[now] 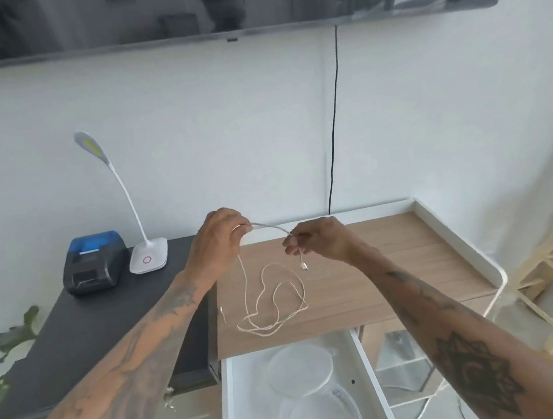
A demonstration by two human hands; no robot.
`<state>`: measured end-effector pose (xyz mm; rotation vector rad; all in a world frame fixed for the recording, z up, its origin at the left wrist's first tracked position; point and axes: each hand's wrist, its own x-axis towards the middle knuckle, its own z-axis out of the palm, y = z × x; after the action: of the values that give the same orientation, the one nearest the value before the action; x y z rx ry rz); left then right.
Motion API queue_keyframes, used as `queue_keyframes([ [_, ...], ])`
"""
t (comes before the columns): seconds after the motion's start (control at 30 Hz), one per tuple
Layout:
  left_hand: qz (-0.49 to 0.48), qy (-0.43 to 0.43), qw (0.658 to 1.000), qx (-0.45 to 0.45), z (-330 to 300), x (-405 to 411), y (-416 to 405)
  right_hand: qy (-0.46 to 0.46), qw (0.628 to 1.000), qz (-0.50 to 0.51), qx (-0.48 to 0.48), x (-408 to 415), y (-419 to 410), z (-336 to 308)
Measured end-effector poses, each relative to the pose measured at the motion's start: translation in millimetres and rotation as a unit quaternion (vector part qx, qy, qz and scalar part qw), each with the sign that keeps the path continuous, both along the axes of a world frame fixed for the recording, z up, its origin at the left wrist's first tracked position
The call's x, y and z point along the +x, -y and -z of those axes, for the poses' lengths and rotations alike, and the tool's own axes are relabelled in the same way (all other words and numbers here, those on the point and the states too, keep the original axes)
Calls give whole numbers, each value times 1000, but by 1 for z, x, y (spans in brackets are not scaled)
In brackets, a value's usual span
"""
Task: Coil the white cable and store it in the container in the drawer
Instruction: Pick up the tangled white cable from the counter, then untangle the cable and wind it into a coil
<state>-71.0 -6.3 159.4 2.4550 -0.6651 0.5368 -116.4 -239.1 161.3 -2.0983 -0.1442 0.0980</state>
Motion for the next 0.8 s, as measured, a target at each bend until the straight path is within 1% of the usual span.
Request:
queue_keyframes([
  [0.1,18,-12,996,-88,-42,-13,5,32,995,-21,92,-18,2,-41],
  [0.23,24,-8,978,-208,-84,-26,14,78,983,-56,155,-35,5,-81],
  [0.3,38,-36,963,-263,-96,-27,16,91,977,-75,176,-40,7,-93],
  [0.43,46,-88,944,-313,-107,-21,17,92,969,-98,206,-41,16,-102],
  [0.5,53,-111,934,-336,-108,-18,20,85,961,-109,241,-38,23,-102],
  [0.6,66,-148,906,-391,-109,-18,34,55,927,-140,344,-32,27,-98],
  [0.7,69,-169,875,-448,-109,-19,53,23,868,-186,459,-29,21,-98],
  [0.73,70,-174,869,-457,-108,-20,58,20,851,-202,485,-30,18,-100],
  [0.8,74,-180,875,-444,-104,-22,67,21,823,-225,522,-31,12,-110],
])
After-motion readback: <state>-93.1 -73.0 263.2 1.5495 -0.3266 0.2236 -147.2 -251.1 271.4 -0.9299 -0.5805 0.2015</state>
